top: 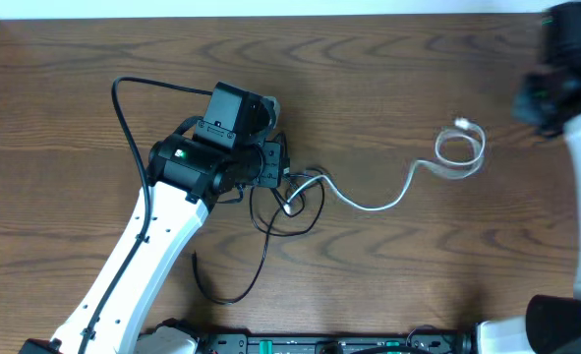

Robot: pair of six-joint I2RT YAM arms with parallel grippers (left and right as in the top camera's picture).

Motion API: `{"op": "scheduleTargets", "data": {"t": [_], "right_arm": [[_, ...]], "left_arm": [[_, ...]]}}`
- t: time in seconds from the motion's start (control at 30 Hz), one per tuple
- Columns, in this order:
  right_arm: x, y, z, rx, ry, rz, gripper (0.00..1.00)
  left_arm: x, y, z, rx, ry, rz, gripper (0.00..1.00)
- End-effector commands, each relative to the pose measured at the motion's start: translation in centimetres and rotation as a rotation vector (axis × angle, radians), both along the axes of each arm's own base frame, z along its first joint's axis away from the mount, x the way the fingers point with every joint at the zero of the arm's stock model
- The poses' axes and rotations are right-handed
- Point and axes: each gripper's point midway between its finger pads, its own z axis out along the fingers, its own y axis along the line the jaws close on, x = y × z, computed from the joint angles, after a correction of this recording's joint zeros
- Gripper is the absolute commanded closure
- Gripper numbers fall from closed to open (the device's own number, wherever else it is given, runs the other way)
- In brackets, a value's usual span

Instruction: Untangle cables

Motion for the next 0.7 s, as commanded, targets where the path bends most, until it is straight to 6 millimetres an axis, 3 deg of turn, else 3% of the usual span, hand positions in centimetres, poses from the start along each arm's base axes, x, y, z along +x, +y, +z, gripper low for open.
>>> {"op": "scheduleTargets", "data": {"t": [0.0, 0.1, 0.17, 0.23, 0.27, 0.37, 0.47, 0.53, 0.67], "right_arm": [[-1.4, -5.6, 4.1, -0.090, -0.101, -0.157, 0.99], [-1.7, -8.3, 5.3, -0.062, -0.176, -0.224, 0.99], [-1.3, -8.0, 4.8, 0.030, -0.196, -0.178, 0.99], [0.0, -5.2, 3.9, 0.201, -0.210, -0.019, 0.99], [0.6, -2.6, 3.3, 0.312, -0.207, 0.110, 0.97], [0.3, 1.3, 2.0, 0.457, -0.162, 0.252, 0.86], [-0.9, 3.2, -0.1, 0.514, -0.069, 0.264, 0.82], [-1.7, 5.4, -2.7, 0.559, 0.029, 0.287, 0.71], [-2.6, 8.2, -6.6, 0.598, 0.141, 0.335, 0.61]], "left_arm": [[0.2, 0.1, 0.2, 0.012, -0.012, -0.007, 0.92], [0.2, 0.1, 0.2, 0.012, -0.012, -0.007, 0.92], [0.2, 0.1, 0.2, 0.012, -0.011, -0.007, 0.92], [0.2, 0.1, 0.2, 0.012, -0.012, -0.007, 0.92], [0.2, 0.1, 0.2, 0.012, -0.012, -0.007, 0.92], [0.2, 0.1, 0.2, 0.012, -0.013, -0.006, 0.92], [0.2, 0.1, 0.2, 0.012, -0.012, -0.007, 0.92], [0.2, 0.1, 0.2, 0.012, -0.012, -0.006, 0.92], [0.2, 0.1, 0.2, 0.013, -0.013, -0.007, 0.92]]}}
